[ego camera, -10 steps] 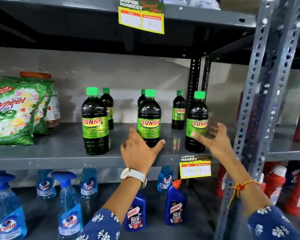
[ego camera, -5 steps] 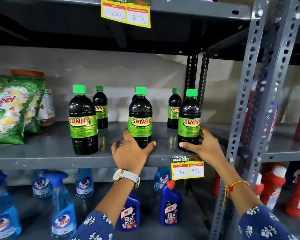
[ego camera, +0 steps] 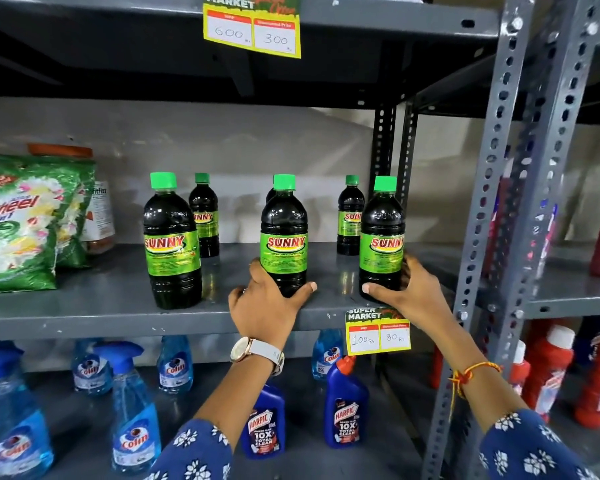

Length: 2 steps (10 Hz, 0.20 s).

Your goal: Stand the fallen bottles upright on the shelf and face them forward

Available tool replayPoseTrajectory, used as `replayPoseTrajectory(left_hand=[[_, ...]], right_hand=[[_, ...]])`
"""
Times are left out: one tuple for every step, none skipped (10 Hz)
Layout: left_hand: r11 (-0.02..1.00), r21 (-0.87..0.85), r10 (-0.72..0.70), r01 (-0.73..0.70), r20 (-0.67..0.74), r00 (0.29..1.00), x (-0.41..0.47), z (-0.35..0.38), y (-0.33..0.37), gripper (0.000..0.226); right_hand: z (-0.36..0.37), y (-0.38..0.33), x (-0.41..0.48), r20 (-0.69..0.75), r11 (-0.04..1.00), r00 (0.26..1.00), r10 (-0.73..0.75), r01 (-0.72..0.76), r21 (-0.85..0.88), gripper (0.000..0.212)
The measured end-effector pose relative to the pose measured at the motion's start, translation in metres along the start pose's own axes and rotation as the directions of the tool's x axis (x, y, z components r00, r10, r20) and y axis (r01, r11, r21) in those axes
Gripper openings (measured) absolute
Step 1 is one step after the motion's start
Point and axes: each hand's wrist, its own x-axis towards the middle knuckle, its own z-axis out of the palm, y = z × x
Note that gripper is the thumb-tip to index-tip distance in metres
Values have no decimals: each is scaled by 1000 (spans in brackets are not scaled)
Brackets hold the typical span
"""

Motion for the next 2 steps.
replayPoseTrajectory(left_hand=[[997, -26, 74, -74, 17, 997, -3, -8, -4, 106], [977, -164, 133, -134, -16, 991, -6, -17, -10, 96]], right_hand=[[-1, -5, -5, -9, 997, 999, 35, -34, 72, 85], [5, -11, -15, -251, 999, 968, -18, 31, 44, 92]])
